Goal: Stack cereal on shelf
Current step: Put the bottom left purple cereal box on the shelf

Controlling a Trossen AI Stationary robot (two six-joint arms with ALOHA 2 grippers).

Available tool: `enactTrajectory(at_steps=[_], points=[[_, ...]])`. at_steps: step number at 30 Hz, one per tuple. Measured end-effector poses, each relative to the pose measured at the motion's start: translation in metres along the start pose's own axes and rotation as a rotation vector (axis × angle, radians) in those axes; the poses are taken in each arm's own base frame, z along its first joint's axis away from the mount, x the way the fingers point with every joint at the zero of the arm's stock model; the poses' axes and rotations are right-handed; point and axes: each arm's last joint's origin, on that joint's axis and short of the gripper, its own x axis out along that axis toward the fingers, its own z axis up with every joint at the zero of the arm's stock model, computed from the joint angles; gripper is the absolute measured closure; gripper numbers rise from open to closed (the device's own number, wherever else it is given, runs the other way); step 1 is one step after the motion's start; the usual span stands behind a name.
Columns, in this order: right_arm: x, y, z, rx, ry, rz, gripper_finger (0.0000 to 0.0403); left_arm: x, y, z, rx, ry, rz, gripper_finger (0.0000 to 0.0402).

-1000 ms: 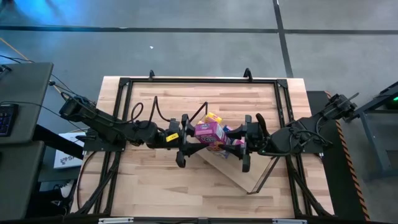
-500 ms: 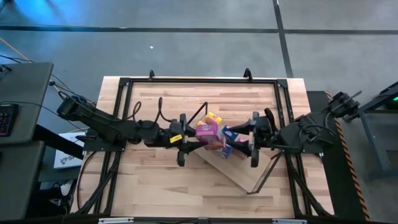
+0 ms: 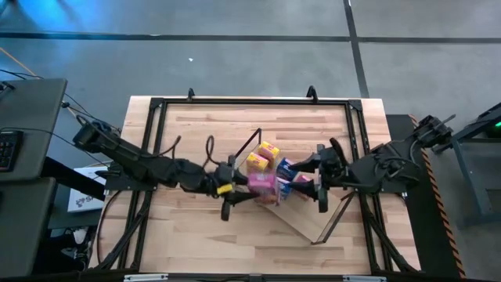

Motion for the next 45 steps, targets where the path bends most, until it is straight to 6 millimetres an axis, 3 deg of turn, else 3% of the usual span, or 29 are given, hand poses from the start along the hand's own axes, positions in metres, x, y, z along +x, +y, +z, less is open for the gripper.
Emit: enactTrajectory(at_steps=[12,24,34,45], points=[[0.040,0.005,-0.033,-0.008,0.272,0.124,0.0159,0.028,-0.013,-0.060,0.008,0.221,-0.005,0.0268],[0.073,0.006,-0.080,-0.050,0.566,0.103,0.0159,0.043,-0.020,-0.101,0.046,0.329,-0.011,0.0268],[0.086,0.005,-0.099,-0.053,0.637,0.061,0.0159,0.045,-0.021,-0.101,0.058,0.307,-0.019,0.0268],[0.090,0.006,-0.099,-0.024,0.605,0.043,0.0171,0.045,-0.019,-0.101,0.081,0.315,-0.031,0.0268]])
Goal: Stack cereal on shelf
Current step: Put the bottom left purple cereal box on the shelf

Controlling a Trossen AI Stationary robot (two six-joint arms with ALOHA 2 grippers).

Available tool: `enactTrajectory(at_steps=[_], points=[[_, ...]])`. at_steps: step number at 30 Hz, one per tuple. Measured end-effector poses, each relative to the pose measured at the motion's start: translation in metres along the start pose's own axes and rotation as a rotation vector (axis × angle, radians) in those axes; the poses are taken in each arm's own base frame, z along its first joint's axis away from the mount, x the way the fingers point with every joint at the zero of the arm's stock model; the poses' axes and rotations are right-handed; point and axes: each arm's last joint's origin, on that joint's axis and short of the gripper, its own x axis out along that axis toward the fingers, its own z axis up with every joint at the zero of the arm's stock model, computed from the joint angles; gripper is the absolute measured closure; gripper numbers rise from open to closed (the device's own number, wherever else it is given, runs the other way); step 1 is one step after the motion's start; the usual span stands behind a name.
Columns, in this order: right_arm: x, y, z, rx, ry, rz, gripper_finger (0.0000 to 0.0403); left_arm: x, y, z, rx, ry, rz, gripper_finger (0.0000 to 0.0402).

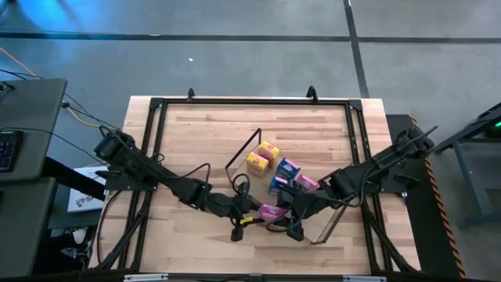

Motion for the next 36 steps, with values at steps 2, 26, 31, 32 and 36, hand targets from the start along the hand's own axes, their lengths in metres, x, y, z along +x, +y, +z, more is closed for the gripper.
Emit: enactTrajectory(at_steps=[2,26,31,32,36], points=[[0.000,0.000,0.000,0.000,-0.004,0.003,0.0183,0.000,0.000,0.000,0.001,0.003,-0.001,0.0268],[-0.010,0.004,-0.010,-0.007,0.128,0.072,0.0272,-0.029,0.008,0.007,-0.054,0.169,-0.060,0.0241],[-0.018,0.002,-0.016,0.007,0.158,0.032,0.0272,-0.043,0.015,0.015,-0.053,0.193,-0.029,0.0239],[-0.021,0.003,-0.018,0.013,0.170,0.027,0.0272,-0.046,0.017,0.017,-0.053,0.194,-0.025,0.0239],[-0.034,0.006,-0.028,0.031,0.195,-0.018,0.0272,-0.064,0.021,0.028,-0.057,0.180,-0.014,0.0238]])
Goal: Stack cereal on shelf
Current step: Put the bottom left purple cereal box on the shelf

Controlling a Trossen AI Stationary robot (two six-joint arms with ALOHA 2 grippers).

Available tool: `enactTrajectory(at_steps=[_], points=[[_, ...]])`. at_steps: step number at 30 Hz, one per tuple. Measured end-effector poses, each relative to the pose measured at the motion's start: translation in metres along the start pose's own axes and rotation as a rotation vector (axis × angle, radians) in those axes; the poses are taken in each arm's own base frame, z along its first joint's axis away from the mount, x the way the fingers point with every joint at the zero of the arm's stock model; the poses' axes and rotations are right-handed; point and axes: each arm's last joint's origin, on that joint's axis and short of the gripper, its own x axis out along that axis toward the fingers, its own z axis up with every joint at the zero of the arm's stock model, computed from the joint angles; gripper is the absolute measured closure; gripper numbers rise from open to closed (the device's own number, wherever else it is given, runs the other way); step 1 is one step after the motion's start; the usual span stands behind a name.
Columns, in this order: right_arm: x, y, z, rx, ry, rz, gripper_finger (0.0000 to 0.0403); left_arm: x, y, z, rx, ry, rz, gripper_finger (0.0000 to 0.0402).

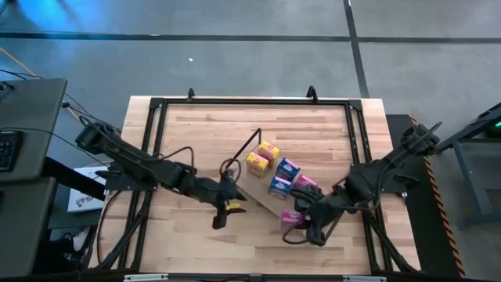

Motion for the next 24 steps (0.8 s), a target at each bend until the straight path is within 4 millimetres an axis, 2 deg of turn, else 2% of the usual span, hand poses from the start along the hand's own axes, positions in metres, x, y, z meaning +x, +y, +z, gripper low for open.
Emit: enactTrajectory(at_steps=[8,14,24], points=[[0.001,0.005,-0.022,0.070,-0.034,-0.186,0.0272,-0.029,0.002,0.015,-0.003,-0.137,0.115,0.0240],[0.003,-0.001,-0.027,0.196,-0.039,-0.293,0.0272,-0.034,0.000,0.026,0.011,-0.239,0.095,0.0241],[0.003,-0.006,-0.030,0.341,-0.055,-0.362,0.0272,-0.035,-0.002,0.030,0.000,-0.283,0.056,0.0241]])
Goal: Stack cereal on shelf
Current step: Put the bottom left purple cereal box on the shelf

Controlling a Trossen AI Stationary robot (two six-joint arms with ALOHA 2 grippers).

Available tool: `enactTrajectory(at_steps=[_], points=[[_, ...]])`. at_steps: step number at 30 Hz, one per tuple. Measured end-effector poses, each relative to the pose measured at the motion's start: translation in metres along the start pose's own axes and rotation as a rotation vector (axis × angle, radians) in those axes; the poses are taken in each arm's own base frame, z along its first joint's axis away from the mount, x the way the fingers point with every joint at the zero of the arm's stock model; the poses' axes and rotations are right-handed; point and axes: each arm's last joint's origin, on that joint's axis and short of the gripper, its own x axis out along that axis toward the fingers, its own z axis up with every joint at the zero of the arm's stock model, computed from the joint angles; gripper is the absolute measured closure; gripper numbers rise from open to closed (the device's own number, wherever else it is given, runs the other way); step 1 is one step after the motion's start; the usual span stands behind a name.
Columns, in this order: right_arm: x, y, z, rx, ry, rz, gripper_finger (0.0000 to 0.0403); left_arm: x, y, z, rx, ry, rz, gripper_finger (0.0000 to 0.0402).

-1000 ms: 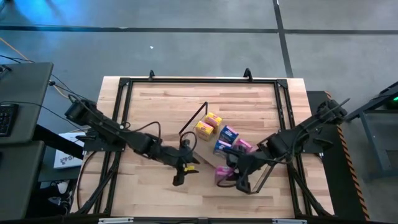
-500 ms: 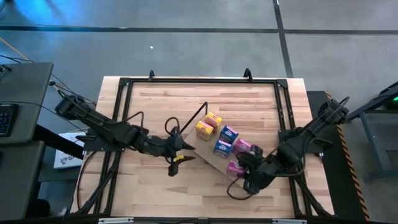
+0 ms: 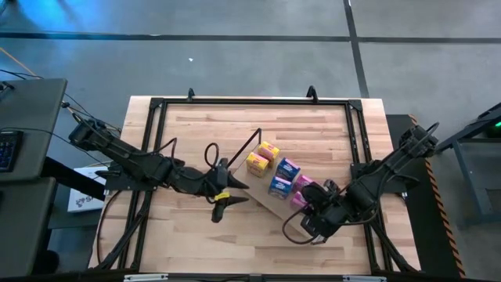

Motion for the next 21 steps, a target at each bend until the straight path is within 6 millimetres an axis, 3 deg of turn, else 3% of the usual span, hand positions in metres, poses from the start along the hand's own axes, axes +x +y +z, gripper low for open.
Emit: enactTrajectory(at_steps=[14,21], points=[[0.029,0.003,0.013,0.045,0.035,-0.063,0.0272,0.000,0.000,0.000,-0.009,0.000,-0.006,0.0241],[0.031,0.000,0.021,0.059,-0.027,-0.091,0.0272,0.000,0.000,0.000,0.000,0.001,-0.005,0.0241]])
